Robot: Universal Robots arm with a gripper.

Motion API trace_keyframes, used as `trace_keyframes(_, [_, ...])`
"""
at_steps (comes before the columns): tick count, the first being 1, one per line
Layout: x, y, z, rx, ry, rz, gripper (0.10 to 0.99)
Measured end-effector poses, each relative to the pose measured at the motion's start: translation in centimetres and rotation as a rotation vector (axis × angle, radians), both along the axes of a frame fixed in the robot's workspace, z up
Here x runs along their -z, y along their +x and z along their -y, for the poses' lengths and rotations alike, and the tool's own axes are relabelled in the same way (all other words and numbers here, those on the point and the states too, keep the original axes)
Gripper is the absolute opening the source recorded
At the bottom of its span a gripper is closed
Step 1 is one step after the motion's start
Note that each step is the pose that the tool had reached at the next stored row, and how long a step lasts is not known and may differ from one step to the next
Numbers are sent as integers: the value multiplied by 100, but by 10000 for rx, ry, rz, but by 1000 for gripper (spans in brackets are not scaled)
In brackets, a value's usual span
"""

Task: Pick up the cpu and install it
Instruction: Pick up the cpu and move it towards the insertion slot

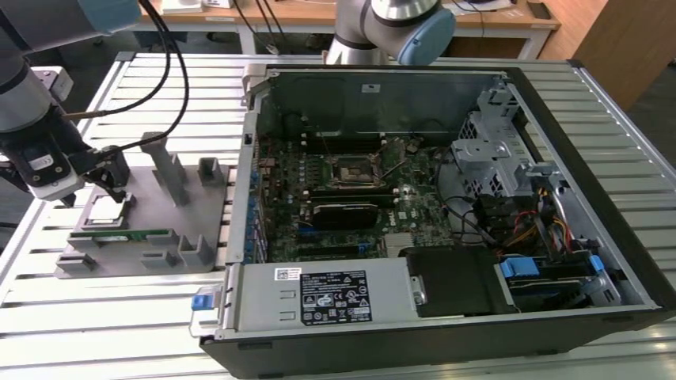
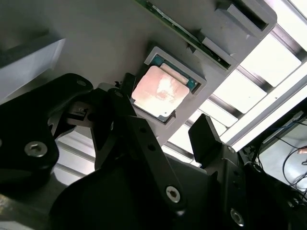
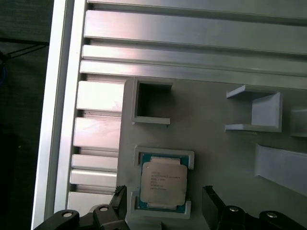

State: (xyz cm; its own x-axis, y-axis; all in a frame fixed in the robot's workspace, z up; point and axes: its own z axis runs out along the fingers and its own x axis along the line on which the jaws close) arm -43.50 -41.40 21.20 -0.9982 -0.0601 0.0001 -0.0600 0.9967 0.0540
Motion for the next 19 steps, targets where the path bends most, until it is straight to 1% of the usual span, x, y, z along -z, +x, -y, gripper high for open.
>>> trace_keyframes(4, [41,0,-2,17,3,0,722])
trace_keyframes(7, [75,-1,-3,19,40,1,722])
trace_keyframes(14, [149,0,-4,17,47,-1,722])
trace_keyframes(19, [198,0,-26,55,47,0,722])
